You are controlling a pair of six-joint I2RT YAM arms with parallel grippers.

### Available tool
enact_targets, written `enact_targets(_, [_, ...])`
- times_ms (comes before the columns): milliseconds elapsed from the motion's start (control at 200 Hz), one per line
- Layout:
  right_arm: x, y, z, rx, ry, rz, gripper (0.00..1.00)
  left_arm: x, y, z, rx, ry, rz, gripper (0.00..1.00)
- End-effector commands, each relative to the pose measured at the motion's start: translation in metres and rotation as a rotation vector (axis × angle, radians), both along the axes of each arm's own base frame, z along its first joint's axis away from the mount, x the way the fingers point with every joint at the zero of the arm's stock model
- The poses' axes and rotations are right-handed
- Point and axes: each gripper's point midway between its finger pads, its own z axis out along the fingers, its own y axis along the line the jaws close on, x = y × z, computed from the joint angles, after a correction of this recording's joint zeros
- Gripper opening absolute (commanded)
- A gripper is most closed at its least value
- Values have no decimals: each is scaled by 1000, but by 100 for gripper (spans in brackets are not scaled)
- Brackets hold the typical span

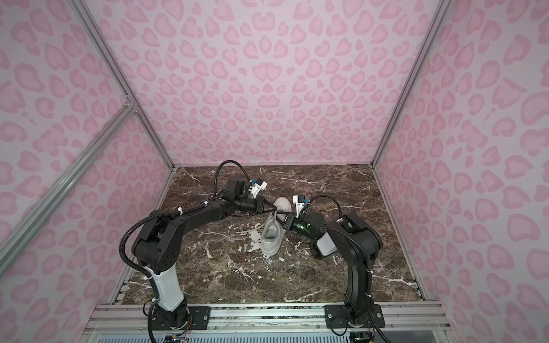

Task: Tie the shoes

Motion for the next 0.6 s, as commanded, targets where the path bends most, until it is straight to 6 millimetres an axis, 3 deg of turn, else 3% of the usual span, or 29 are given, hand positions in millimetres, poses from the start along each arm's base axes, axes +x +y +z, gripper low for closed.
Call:
enact_targets(0, [0,-1,8,13,-53,-8,0,-1,-4,7,-29,-20,-26,3])
enact_targets(350, [-3,-6,3,-4,-39,-17,0,3,-2,11,-8,-46,-9,26])
enact_targets(595, [-9,-17,-5,-56,-2,-27,0,12,1,18,26,-87,7,29])
